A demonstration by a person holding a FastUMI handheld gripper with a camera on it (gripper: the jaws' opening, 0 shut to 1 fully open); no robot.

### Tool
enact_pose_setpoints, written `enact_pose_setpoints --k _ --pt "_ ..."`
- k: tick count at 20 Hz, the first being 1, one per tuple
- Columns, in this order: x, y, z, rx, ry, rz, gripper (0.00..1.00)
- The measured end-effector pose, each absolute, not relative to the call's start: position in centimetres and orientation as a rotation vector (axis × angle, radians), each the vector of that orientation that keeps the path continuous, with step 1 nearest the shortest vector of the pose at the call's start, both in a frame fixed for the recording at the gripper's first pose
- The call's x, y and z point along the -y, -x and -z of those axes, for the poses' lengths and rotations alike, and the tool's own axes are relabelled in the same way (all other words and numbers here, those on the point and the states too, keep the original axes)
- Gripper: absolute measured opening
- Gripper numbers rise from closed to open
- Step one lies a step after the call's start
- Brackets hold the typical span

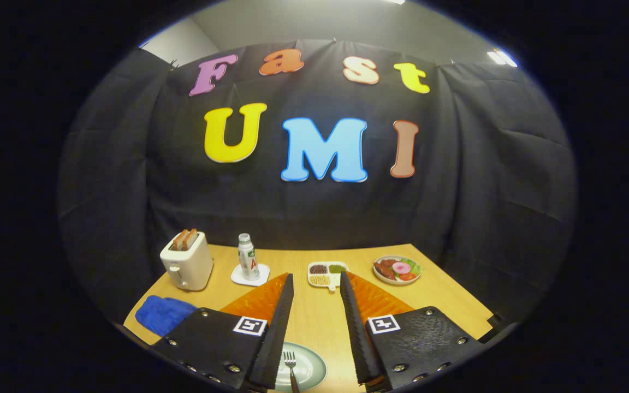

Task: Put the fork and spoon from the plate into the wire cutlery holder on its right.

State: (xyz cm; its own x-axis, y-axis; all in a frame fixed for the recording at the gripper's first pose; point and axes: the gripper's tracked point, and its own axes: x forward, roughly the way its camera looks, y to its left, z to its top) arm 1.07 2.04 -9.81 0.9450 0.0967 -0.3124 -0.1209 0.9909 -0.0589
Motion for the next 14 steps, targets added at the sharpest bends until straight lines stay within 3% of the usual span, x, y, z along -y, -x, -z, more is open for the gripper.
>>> enact_pose_setpoints --k 14 --pt "-2.9 7.3 32.9 -1.088 0.176 -0.318 0.54"
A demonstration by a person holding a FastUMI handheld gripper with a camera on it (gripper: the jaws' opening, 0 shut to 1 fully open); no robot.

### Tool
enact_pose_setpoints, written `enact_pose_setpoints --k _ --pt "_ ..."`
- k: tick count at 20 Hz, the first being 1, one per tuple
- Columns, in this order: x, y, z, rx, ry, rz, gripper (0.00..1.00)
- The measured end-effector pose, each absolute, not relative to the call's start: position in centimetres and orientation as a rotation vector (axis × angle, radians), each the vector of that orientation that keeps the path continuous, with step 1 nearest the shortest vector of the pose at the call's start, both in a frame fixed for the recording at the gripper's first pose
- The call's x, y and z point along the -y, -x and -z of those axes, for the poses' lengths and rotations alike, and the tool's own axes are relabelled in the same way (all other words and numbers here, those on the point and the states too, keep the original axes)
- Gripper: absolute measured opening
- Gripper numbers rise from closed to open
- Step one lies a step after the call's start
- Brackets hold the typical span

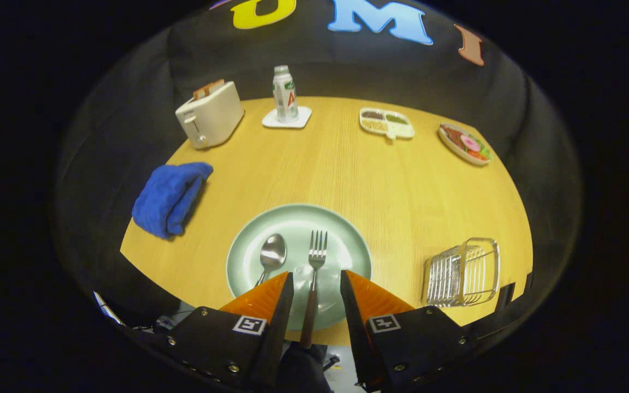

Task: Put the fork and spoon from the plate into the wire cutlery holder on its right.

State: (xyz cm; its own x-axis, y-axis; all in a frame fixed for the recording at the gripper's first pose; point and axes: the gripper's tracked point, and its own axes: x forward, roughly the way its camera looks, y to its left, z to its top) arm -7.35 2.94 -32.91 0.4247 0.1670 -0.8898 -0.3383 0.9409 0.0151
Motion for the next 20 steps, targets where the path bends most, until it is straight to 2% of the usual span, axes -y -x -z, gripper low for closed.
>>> enact_pose_setpoints --k 9,11,12,14,15,17,18,20 --pt "-3.0 9.6 37.8 -1.235 0.246 -0.353 0.54" --pt "-2.5 9.4 39.5 -1.258 0.257 -0.323 0.53" --pt "-2.2 9.9 39.1 -1.280 0.255 -0.311 0.18" --pt "-2.6 10.2 40.7 -1.305 0.182 -0.296 0.19" --pt "-3.0 9.9 40.0 -1.325 0.146 -0.292 0.11" --pt "-3.0 9.7 39.8 -1.331 0.099 -0.283 0.11" --pt "-3.2 9.8 39.4 -1.332 0.069 -0.282 0.06" --pt "-3.3 9.2 38.6 -1.307 0.020 -0.279 0.06"
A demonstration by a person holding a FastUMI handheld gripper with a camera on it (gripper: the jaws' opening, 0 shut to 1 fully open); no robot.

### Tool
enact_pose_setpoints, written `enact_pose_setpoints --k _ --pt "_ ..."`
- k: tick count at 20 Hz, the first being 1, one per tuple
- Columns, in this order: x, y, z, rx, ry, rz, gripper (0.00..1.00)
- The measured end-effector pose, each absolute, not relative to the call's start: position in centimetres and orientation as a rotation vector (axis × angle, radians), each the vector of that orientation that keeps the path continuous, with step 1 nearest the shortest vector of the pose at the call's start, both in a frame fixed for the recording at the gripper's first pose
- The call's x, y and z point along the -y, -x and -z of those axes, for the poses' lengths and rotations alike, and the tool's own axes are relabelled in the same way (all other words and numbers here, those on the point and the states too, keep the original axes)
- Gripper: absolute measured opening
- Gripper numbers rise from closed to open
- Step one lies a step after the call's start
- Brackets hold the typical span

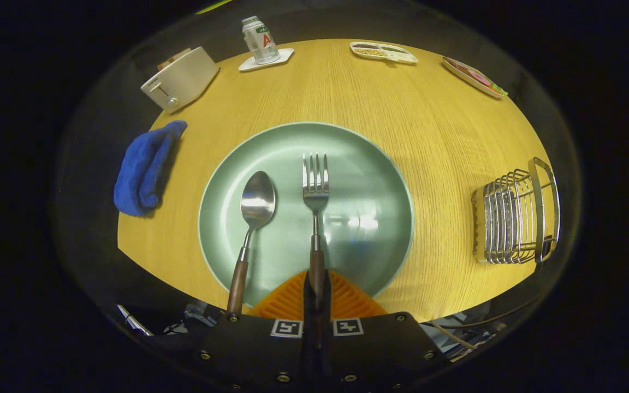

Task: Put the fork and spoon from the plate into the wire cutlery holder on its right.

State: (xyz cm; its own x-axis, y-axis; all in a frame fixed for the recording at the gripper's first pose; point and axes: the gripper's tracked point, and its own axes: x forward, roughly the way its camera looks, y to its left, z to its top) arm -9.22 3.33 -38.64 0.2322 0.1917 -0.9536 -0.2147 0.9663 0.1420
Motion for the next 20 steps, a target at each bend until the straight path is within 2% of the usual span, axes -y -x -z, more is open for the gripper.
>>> enact_pose_setpoints --k 5,11,15,20 --pt "-1.6 6.2 34.8 -1.189 -0.075 -0.212 0.06" --pt "6.5 4.3 28.4 -1.090 -0.128 -0.040 0.06" --pt "12.8 6.2 26.6 -1.134 -0.170 0.097 0.06" --pt "15.7 10.4 28.4 -1.278 -0.200 0.160 0.06"
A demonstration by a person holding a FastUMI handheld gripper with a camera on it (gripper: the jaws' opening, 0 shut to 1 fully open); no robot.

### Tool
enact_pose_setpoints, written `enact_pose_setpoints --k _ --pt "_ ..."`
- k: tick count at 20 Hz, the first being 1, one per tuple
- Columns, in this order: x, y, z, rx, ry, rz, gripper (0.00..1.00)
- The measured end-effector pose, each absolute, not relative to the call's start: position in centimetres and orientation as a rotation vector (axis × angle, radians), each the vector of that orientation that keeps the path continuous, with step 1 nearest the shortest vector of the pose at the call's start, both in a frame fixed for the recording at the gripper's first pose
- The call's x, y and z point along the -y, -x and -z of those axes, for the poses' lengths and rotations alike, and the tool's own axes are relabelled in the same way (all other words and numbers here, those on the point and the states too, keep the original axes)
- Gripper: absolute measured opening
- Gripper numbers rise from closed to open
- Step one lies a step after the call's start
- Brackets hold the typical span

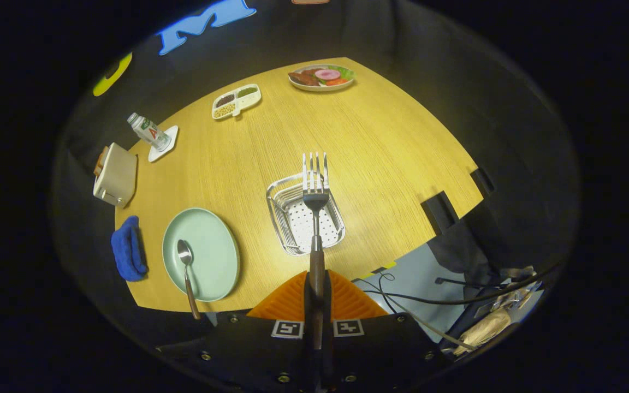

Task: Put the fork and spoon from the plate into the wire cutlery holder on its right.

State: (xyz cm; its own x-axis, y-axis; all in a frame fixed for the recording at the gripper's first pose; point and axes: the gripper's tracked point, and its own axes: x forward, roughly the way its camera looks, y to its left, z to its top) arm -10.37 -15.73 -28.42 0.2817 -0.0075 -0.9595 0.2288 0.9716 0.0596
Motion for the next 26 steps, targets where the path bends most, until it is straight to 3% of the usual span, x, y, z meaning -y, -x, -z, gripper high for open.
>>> enact_pose_setpoints --k 14,21,23,25,26 --pt "14.8 10.2 30.4 -1.507 -0.144 0.120 0.06" --pt "15.6 7.5 28.9 -1.402 -0.156 0.148 0.13" --pt "16.1 7.0 28.3 -1.355 -0.160 0.167 0.24" --pt "16.6 6.7 27.4 -1.304 -0.159 0.196 0.65" --pt "16.9 6.5 26.6 -1.275 -0.158 0.209 0.65"
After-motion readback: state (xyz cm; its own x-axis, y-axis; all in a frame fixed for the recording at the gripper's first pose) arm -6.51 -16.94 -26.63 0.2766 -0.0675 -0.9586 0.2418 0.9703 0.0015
